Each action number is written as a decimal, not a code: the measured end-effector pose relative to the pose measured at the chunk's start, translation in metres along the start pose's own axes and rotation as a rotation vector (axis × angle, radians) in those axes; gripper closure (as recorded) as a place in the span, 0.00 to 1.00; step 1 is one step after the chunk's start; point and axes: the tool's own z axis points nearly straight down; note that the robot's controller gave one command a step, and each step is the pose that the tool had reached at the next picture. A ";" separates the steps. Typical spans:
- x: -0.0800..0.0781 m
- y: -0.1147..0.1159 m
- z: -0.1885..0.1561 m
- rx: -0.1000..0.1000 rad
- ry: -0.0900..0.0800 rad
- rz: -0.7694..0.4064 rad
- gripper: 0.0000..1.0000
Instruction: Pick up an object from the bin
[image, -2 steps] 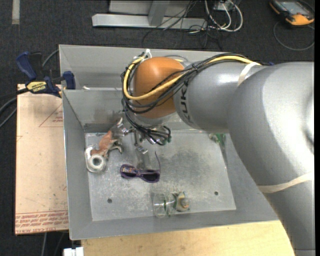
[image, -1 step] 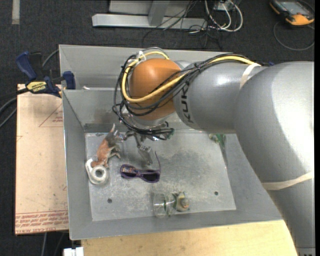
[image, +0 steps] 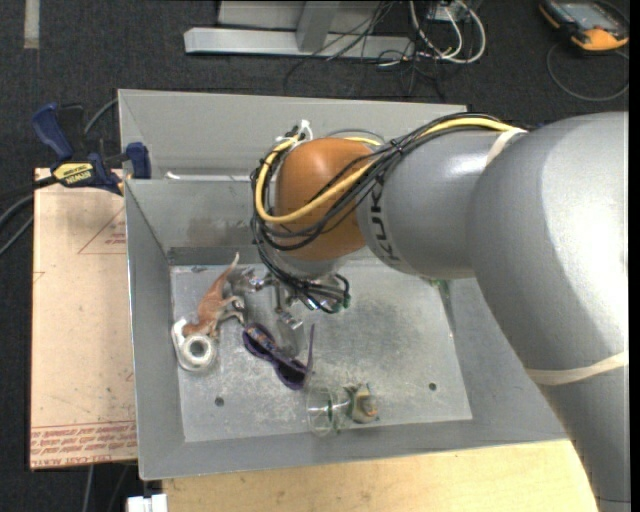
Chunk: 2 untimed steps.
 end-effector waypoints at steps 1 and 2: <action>0.006 0.012 -0.007 0.008 0.002 -0.429 0.00; -0.015 0.040 0.000 -0.001 -0.005 -0.309 1.00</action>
Offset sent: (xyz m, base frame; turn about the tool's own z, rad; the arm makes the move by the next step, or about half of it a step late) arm -0.0111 0.0405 -0.0004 -0.3105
